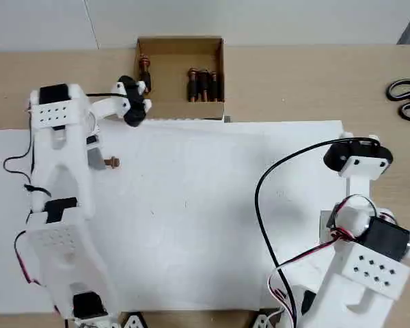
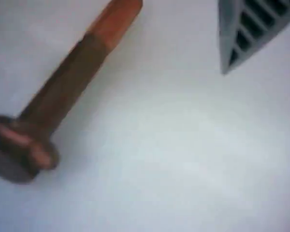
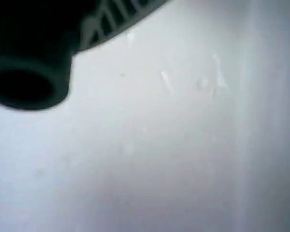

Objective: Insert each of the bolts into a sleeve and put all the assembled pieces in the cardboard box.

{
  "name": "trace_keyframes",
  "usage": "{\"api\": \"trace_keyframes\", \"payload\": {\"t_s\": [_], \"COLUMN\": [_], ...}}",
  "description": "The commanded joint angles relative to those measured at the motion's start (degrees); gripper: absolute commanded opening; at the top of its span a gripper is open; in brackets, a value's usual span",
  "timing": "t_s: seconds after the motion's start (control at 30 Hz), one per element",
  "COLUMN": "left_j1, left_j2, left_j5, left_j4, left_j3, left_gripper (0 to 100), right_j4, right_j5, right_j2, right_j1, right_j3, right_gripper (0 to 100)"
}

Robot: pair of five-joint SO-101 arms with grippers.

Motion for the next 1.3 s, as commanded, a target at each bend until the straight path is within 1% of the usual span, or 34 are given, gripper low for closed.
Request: {"api": "trace_keyframes", "payload": {"t_s": [0.0, 0.13, 0.4, 0.47, 0.67, 0.83, 0.9, 1.13, 1.2, 1.27], "left_j1": [1.58, 1.67, 1.32, 1.32, 1.67, 2.02, 2.29, 4.13, 4.48, 4.66], "left_j2": [1.32, 5.36, 11.25, 12.48, 13.54, 13.36, 13.36, 13.36, 13.36, 13.36], "left_j5": [-5.10, -4.84, -4.75, -4.75, -4.75, -4.75, -4.75, -4.92, -4.92, -4.75], "left_j4": [-1.58, -4.31, -3.69, -3.60, -3.60, -3.43, -1.32, 12.84, 15.03, 15.12], "left_j3": [-1.27, -3.12, -8.84, -9.63, -11.12, -12.97, -14.64, -24.66, -26.68, -27.56], "left_gripper": [31, 31, 31, 27, 8, 6, 4, 1, 0, 0], "right_j4": [0.04, 0.13, 0.13, 0.04, 0.04, 0.13, 0.13, 0.13, 0.13, 0.13], "right_j5": [0.62, 0.53, 0.44, 0.53, 0.62, 0.44, 0.35, 0.35, 0.35, 0.35], "right_j2": [-1.10, -1.19, -1.19, -1.19, -1.19, -1.19, -1.19, -1.19, -1.19, -1.19], "right_j1": [0.04, 0.04, 0.04, 0.04, 0.04, 0.04, 0.04, 0.04, 0.04, 0.04], "right_j3": [-0.44, -0.44, -0.44, -0.44, -0.44, -0.44, -0.44, -0.44, -0.44, -0.44], "right_gripper": [0.5, 0.5, 0.5, 0.5, 0.5, 0.5, 0.4, 0.4, 0.4, 0.4]}}
